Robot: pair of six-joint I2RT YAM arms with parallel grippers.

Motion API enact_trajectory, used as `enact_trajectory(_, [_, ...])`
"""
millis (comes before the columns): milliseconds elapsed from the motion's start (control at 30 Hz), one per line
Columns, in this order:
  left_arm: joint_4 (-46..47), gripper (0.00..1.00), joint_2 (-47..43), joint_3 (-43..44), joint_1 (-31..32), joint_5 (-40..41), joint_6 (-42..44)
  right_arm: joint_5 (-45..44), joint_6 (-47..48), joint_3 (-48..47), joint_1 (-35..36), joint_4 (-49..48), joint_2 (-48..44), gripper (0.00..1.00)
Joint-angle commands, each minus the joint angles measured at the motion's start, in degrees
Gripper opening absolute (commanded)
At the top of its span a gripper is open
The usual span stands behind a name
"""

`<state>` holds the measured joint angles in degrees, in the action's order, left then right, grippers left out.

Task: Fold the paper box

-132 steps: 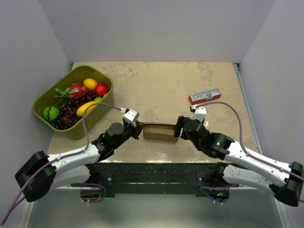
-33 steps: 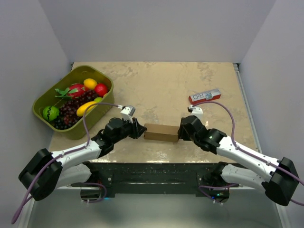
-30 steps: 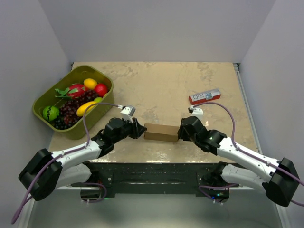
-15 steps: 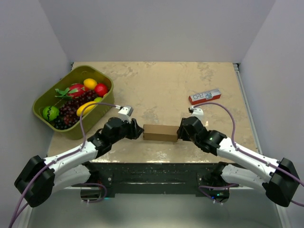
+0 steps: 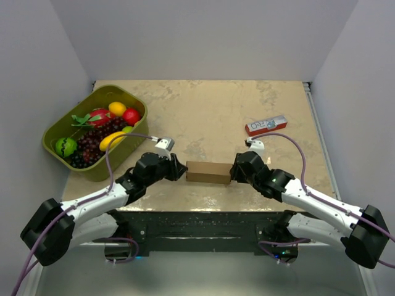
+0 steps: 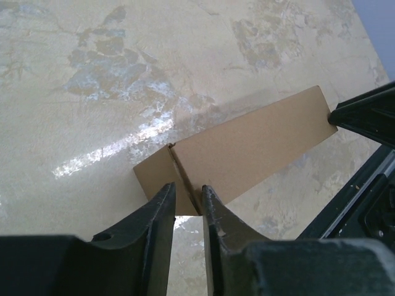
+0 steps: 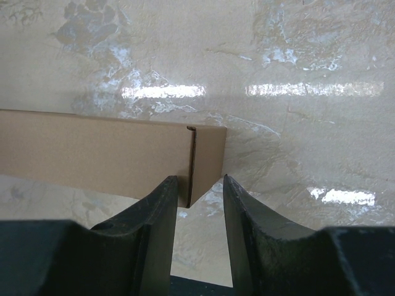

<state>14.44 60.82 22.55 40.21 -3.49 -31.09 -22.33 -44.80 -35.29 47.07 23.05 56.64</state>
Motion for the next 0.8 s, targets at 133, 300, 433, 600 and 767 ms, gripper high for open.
enact_trajectory(133, [-3.45,0.21,0.44,-7.5,-0.22,-0.99,-0.55,0.97,0.24,1.71,-0.22,3.32,1.45,0.38])
enact_trajectory(300, [-2.58,0.18,0.18,-10.5,-0.04,-2.58,-0.81,2.55,0.06,2.06,-0.22,1.21,0.84,0.37])
enact_trajectory(433, [1.29,0.18,-4.03,-14.01,2.93,-3.02,-0.9,5.18,0.76,2.94,-0.14,-0.11,-2.32,0.3])
enact_trajectory(600, [1.91,0.18,-8.69,-16.04,5.85,-1.7,-2.3,8.0,0.42,2.94,-0.14,3.4,-7.76,0.29])
enact_trajectory(767, [1.82,0.23,-9.23,-16.74,6.99,-2.67,-4.15,13.17,-1.78,3.38,-0.14,7.53,-11.72,0.31])
